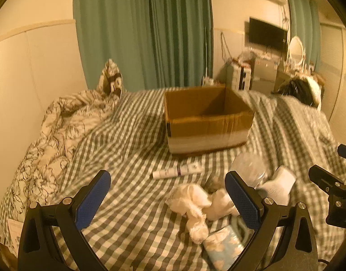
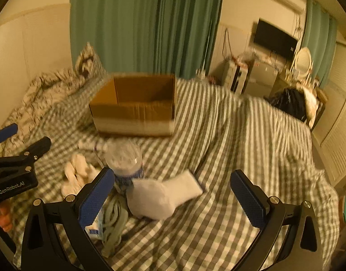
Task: Organize objects
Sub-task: 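Grasp the crumpled white cloth with the left tool while the right tool grasps the white glove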
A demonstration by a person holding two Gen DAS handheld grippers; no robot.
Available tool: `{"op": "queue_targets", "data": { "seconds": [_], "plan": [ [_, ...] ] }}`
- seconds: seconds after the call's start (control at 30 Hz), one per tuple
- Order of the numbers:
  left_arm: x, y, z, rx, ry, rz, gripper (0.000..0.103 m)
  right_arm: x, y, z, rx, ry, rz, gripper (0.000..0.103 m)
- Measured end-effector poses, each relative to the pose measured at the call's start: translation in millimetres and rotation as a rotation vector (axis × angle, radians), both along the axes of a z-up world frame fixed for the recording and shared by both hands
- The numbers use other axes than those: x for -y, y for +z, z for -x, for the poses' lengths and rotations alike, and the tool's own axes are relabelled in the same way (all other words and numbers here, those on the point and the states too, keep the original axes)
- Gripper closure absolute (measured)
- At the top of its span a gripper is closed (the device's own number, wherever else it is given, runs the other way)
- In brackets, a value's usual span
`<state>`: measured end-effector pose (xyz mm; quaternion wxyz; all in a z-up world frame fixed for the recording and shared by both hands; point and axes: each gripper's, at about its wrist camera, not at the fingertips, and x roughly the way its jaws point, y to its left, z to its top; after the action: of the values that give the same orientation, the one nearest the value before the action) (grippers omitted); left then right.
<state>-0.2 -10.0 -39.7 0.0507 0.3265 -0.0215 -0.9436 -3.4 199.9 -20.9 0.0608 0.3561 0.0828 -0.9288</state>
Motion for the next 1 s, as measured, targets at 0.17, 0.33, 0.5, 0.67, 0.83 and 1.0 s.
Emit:
{"op": "queue_targets", "data": {
  "seconds": [0.17,0.33,0.5,0.67,0.83,1.0],
  "plan": [
    [-4.3,-39.5,19.2,0.101,0.011,0.032,0.005,4.7,-46.5,20.2,0.129,0.020,0.005,0.002],
    [-5.6,-73.8,34.8,0.186,0.001,0.033,0.017,8.7,-90.0,37.6,0.247,0.018,-0.018,0.011],
    [-11.2,-99.5,43.6,0.243,-0.044,0.026,0.032,15.9,-111.6,45.1,0.302,0.053,-0.013,0.019],
    [-11.5,-111.5,44.5,0.268,-0.076,0.011,0.055,17.1,-113.3,45.2,0.303,0.051,-0.001,0.028],
    [-10.9,-103.2,35.4,0.263,-0.102,-0.001,0.077,18.9,-106.6,42.9,0.269,0.038,0.005,0.038],
    [-12.0,-92.2,20.7,0.252,-0.130,0.008,0.085,19.4,-95.7,35.0,0.226,0.021,-0.005,0.043]
  ]
}}
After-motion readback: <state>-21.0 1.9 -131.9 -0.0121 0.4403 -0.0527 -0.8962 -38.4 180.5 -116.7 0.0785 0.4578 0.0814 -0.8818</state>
